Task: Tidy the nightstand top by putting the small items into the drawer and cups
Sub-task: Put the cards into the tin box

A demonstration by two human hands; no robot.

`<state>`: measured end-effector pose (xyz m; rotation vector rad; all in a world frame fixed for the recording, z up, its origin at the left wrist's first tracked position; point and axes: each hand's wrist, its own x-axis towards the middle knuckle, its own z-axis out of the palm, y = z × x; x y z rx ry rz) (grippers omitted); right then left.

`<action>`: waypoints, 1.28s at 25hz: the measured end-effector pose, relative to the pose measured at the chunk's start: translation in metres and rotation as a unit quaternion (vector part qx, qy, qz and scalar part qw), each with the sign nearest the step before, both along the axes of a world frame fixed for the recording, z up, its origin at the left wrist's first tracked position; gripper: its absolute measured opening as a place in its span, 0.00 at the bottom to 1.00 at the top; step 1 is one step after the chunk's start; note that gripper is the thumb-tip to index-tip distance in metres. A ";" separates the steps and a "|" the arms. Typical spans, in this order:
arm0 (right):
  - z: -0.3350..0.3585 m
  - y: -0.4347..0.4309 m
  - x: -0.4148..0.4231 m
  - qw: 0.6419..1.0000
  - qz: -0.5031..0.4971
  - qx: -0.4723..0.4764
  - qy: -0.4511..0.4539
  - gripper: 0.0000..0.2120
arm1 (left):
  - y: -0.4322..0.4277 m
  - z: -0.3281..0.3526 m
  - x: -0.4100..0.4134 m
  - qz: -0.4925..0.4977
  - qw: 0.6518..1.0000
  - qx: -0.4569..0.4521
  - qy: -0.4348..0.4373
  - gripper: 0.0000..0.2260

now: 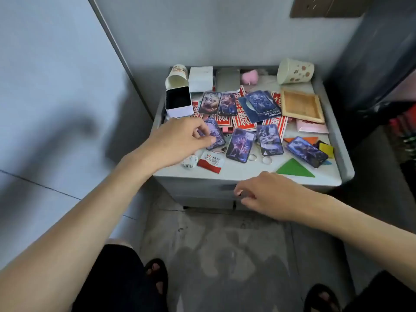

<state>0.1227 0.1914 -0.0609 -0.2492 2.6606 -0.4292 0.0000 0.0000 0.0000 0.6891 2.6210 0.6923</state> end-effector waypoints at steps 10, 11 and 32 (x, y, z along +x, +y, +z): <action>-0.045 -0.045 0.015 0.978 -0.102 0.157 0.089 0.09 | -0.067 -0.013 0.066 0.079 0.995 0.043 -0.045 0.09; -0.046 -0.046 0.017 0.979 -0.108 0.150 0.088 0.10 | -0.067 -0.013 0.070 0.078 0.995 0.043 -0.049 0.09; -0.036 -0.068 0.090 0.996 -0.087 -0.009 -0.007 0.07 | -0.100 -0.018 0.130 0.105 0.988 0.077 -0.085 0.09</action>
